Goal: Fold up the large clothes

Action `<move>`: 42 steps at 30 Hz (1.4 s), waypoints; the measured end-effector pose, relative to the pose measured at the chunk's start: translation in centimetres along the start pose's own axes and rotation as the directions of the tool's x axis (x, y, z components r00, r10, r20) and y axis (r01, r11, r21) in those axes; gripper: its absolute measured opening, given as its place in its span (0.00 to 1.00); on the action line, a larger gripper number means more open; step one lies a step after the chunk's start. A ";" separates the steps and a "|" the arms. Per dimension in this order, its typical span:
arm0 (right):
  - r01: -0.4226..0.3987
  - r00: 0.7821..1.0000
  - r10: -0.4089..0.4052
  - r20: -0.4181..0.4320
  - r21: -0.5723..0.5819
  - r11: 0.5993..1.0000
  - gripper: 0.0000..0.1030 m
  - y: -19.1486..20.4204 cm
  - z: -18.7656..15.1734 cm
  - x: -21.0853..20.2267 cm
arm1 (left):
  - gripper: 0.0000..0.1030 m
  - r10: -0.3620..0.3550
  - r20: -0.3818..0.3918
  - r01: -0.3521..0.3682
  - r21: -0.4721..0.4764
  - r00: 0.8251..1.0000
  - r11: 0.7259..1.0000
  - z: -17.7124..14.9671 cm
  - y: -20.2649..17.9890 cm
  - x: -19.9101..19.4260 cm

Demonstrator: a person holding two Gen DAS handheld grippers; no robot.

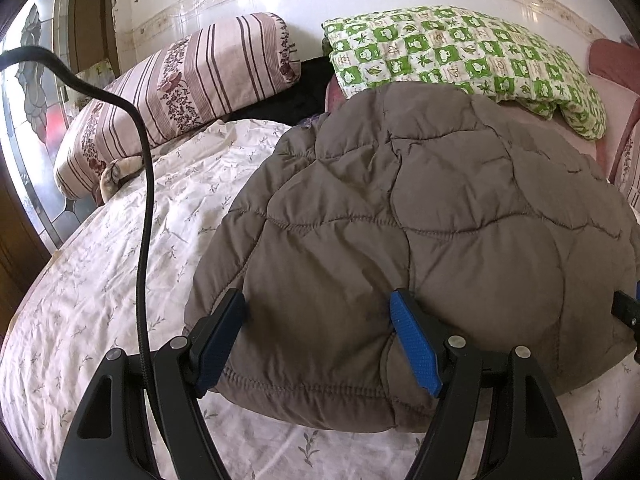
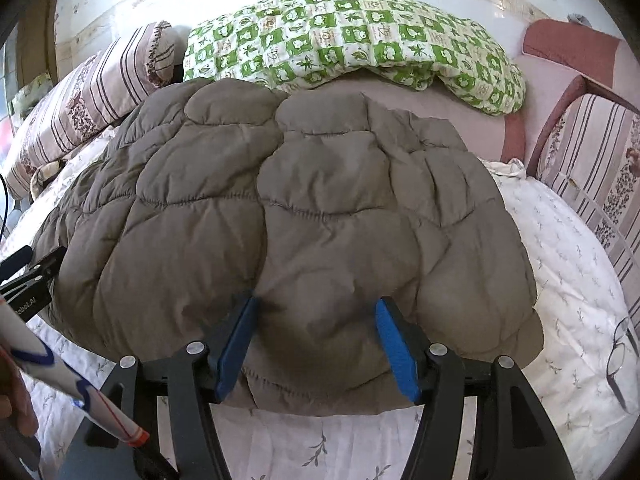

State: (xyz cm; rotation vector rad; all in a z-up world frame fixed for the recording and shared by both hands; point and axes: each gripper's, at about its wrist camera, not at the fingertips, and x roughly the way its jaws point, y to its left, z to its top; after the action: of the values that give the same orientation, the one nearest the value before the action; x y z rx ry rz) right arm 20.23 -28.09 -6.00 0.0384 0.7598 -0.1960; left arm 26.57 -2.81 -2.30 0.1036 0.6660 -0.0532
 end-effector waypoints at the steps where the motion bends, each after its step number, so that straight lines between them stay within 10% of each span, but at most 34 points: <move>1: 0.002 1.000 -0.002 0.001 -0.004 1.000 0.65 0.1 -0.1 -0.1 | 0.72 -0.001 -0.001 0.001 -0.001 1.000 1.000 0.0 0.0 0.1; 42: 0.019 1.000 -0.019 0.008 -0.038 0.999 0.66 0.7 -0.3 0.0 | 0.72 0.006 0.003 -0.006 0.005 1.000 1.000 -0.2 0.0 -0.1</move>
State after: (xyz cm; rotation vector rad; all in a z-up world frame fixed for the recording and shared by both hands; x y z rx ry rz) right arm 20.15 -27.40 -6.27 -0.0060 0.7564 -0.1994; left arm 26.41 -2.80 -2.38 0.1101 0.6621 -0.0491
